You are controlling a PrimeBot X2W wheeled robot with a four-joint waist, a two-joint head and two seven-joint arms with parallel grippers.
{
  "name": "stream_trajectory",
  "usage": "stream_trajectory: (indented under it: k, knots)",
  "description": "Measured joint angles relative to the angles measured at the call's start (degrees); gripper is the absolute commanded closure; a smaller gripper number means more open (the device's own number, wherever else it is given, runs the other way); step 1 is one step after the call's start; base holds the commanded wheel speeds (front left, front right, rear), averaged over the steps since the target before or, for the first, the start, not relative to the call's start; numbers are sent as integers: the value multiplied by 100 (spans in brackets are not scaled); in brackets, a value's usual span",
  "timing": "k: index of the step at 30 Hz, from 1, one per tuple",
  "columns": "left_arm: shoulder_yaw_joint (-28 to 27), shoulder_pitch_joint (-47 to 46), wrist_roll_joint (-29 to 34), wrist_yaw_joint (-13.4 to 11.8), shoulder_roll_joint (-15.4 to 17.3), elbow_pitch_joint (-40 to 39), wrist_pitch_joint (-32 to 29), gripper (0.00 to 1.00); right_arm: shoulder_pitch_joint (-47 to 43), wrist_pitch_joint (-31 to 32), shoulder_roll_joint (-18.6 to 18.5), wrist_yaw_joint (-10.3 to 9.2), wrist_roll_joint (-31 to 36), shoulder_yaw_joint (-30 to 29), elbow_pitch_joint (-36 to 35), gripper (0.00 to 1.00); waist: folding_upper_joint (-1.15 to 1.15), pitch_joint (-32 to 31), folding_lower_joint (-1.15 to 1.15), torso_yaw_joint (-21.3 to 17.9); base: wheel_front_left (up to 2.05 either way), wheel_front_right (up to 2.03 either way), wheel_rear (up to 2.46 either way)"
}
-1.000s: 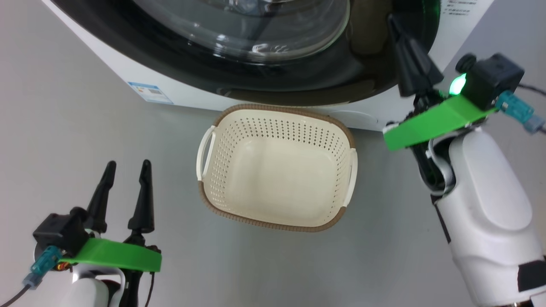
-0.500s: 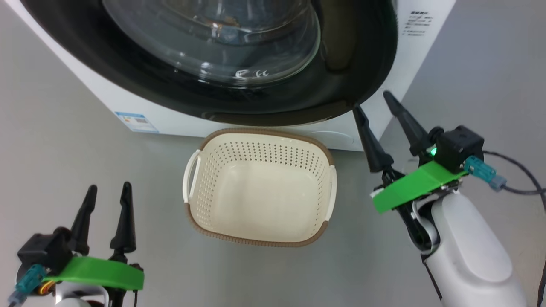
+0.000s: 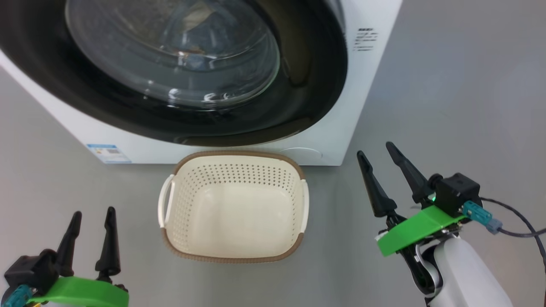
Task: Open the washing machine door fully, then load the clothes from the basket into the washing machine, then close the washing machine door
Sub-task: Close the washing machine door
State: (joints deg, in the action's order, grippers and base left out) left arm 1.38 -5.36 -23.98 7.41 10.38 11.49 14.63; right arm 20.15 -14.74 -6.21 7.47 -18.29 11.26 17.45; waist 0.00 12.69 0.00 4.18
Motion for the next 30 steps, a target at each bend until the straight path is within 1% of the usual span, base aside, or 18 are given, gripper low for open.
stream_trajectory:
  k: [9, 17, 25, 30]
  knots:
    - [-112, 73, -97, 0, 138, 68, 0, 0, -202, 0, -11, 0, 0, -98, -23, 0, 0, -124, 0, -389, 0, 0, 0]
    - [-277, 250, -9, 0, 154, 73, 0, 0, -532, 0, -23, 0, 0, -229, -21, 0, 0, -262, 0, -687, 0, 0, 0]
    - [-439, 351, 109, 0, 152, 89, 0, 0, -796, 0, -49, 0, 0, -311, -41, 0, 0, -433, 0, -876, 0, 0, 0]
    - [-570, 643, 159, 0, 126, 92, 0, 0, -1021, 0, -88, 0, 0, -379, -45, 0, 0, -600, 0, -952, 0, 0, 0]
